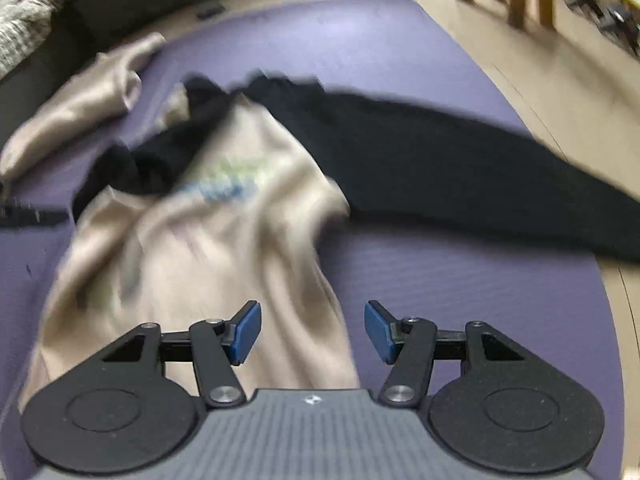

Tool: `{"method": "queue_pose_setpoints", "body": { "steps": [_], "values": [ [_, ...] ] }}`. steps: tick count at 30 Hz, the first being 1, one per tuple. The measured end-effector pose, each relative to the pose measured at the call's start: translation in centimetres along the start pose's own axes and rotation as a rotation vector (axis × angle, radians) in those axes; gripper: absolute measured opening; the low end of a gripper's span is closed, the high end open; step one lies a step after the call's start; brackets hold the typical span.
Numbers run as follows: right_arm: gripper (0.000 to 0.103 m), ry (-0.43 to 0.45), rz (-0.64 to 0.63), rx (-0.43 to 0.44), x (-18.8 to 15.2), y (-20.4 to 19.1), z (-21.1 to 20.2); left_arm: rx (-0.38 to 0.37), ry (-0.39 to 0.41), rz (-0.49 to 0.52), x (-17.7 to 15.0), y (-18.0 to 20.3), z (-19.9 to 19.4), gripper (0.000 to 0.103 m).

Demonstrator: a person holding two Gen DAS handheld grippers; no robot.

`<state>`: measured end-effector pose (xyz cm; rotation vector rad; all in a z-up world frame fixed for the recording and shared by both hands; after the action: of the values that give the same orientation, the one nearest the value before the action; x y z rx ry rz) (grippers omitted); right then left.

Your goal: Fold clothes

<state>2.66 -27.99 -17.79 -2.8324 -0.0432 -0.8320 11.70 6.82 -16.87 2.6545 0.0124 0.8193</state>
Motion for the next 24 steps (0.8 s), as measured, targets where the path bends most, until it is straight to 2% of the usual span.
{"method": "queue_pose_setpoints", "body": {
  "steps": [5,7,8,9,10,11,12,15,20,24],
  "values": [
    [0.052,-0.083,0.086,0.037,-4.8,2.2,-2.2,0.007,0.008,0.017,-0.3,1.4,1.0,0.066],
    [0.049,-0.103,0.079,0.035,-6.2,2.6,-2.7,0.002,0.012,0.034,-0.2,1.8,1.2,0.064],
    [0.048,-0.115,0.071,0.034,-7.3,2.8,-3.1,0.0,0.013,0.037,-0.2,1.9,1.2,0.06],
    [0.043,-0.112,0.055,0.037,-8.0,2.7,-3.5,0.004,0.017,0.053,-0.2,2.1,1.4,0.052],
    [0.037,-0.111,0.032,0.033,-8.2,2.5,-3.7,0.012,0.024,0.078,-0.2,2.3,1.6,0.03],
    [0.016,-0.113,-0.01,0.024,-8.7,2.3,-4.0,0.023,0.03,0.105,-0.2,2.5,1.7,0.009],
    [0.005,-0.118,-0.037,0.022,-9.0,2.2,-4.2,0.037,0.038,0.133,-0.2,2.7,1.7,0.007],
    [0.003,-0.168,-0.016,0.055,-9.3,2.8,-4.8,0.095,0.06,0.183,0.0,2.8,1.2,0.004],
    [0.003,-0.211,-0.026,0.053,-9.4,3.7,-6.2,0.148,0.088,0.216,0.7,2.0,-0.7,0.005],
    [0.002,-0.241,-0.058,0.032,-9.5,4.1,-6.6,0.239,0.13,0.31,1.5,1.8,-1.8,0.005]
  ]
}}
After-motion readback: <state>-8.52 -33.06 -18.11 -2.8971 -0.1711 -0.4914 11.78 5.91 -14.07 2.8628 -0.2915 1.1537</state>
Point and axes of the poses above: each gripper's, at about its wrist camera, not at the fingertips, and z roughly the way its jaws point, y to its right, x to its top, the point moved 8 cm from there along z, roughly the way its jaws point, and after that the axes turned 7 degrees about y, right-handed, at the moved point
